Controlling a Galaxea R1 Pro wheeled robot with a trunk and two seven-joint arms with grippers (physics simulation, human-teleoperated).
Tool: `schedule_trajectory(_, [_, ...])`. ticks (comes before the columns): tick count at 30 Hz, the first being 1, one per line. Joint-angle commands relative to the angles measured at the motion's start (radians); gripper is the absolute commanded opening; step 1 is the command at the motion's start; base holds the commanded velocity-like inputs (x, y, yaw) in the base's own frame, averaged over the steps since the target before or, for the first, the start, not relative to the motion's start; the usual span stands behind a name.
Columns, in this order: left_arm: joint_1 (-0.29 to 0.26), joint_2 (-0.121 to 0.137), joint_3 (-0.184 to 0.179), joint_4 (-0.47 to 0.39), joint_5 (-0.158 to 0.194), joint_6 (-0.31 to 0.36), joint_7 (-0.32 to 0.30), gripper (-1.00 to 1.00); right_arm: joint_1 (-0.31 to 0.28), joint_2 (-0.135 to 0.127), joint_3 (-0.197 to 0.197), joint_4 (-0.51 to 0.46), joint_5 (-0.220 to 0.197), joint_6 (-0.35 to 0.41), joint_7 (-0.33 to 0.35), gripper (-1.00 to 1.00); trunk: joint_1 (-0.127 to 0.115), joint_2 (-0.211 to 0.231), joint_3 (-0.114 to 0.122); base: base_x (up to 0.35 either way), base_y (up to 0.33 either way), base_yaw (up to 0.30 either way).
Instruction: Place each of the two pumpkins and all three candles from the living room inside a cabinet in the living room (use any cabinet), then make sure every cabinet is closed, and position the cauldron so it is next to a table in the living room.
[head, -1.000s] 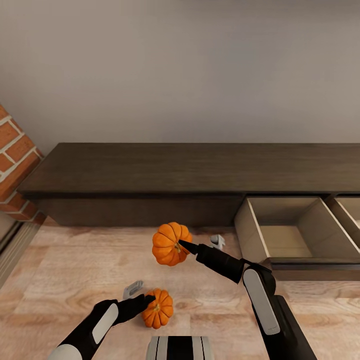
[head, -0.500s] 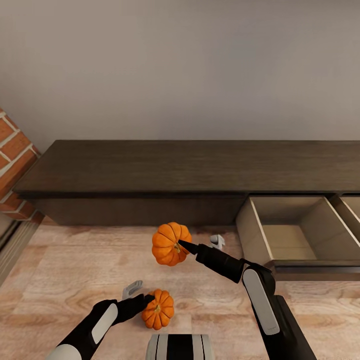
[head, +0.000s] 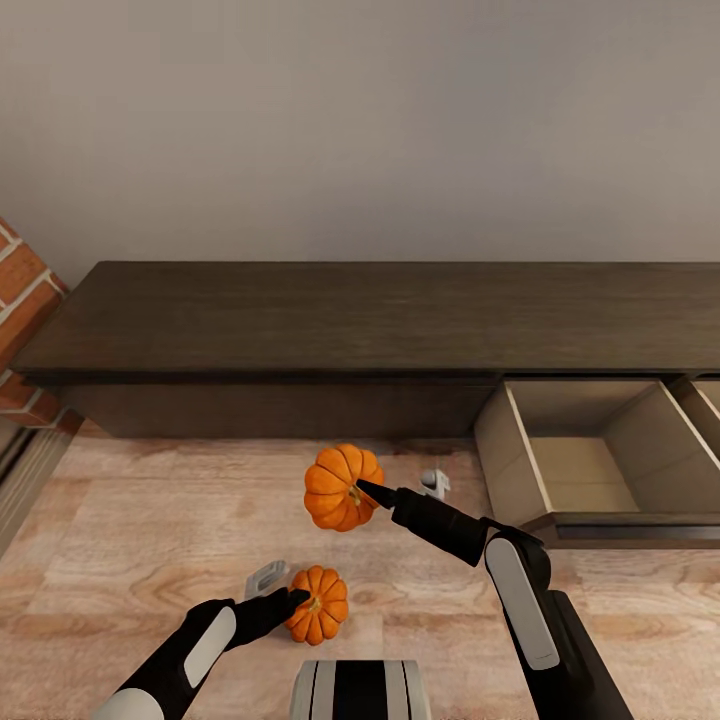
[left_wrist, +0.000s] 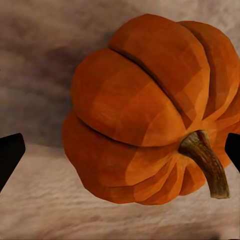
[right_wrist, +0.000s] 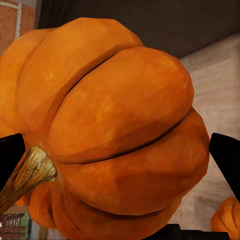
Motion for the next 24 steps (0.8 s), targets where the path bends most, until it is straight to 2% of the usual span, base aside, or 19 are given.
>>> schedule_trajectory(1, [0.000,0.000,0.000,0.000,0.000,0.000,0.000,1.00,0.000,0.000,0.000,0.000,-0.001,0.000,-0.001,-1.00,0.000,0.000,0.000,0.000,0.000,0.000])
schedule_trajectory(10, [0.000,0.000,0.000,0.000,0.000,0.000,0.000,1.00,0.000,0.000,0.000,0.000,-0.002,0.000,-0.001,-1.00,0.004,-0.002,-0.031,0.000,0.000,0.000])
schedule_trajectory(24, [0.000,-0.003,0.000,0.000,0.000,-0.001,0.001,1.00,0.000,0.001,0.000,0.002,0.000,0.000,-0.003,-1.00,0.004,-0.002,-0.031,0.000,-0.018,0.000])
